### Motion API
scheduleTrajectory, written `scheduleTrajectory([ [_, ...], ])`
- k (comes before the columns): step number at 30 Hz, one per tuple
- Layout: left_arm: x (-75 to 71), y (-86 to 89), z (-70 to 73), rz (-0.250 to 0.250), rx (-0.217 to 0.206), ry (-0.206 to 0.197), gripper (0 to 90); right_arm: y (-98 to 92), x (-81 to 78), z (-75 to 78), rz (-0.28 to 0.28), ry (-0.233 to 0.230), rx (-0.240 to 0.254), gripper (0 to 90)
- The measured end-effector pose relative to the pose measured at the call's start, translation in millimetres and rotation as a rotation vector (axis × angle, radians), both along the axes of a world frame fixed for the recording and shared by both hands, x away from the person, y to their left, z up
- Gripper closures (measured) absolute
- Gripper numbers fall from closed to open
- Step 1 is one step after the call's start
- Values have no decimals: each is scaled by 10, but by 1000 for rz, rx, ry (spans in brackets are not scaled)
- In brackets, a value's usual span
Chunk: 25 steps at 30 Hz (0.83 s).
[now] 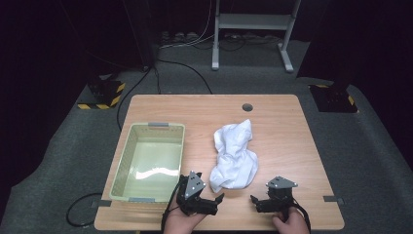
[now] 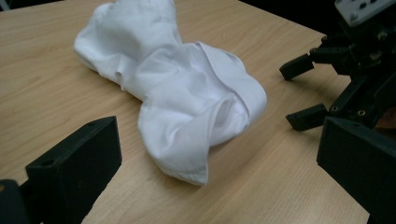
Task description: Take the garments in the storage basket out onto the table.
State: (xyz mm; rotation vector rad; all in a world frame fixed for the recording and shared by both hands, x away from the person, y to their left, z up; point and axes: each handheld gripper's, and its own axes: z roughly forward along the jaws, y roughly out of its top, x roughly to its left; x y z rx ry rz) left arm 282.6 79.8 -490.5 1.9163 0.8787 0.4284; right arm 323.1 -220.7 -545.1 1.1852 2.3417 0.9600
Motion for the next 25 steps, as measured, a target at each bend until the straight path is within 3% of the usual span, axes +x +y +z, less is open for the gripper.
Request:
scheduleTrajectory([
  [3, -10, -30, -125, 1, 17, -2, 3, -1, 0, 0, 1, 0, 0, 2],
  [11, 19, -85, -489, 17, 131, 53, 4, -1, -1, 0, 2, 0, 0, 2],
  [13, 23, -115, -544, 30, 203, 73, 6, 0, -3, 0, 3, 1, 0, 2],
  [14, 20, -128, -546, 33, 231, 64, 16, 0, -4, -1, 4, 0, 0, 2],
  [16, 6, -154, -547, 24, 261, 35, 15, 0, -8, 0, 9, 2, 0, 2],
  [18, 12, -180, -557, 16, 293, 42, 9, 2, -11, -1, 13, 1, -1, 2],
  [21, 11, -181, -558, 11, 293, 44, 6, 2, -10, -1, 13, 1, 0, 2],
  [25, 41, -159, -561, 8, 277, 75, 7, 1, -10, -1, 13, 1, -1, 2],
])
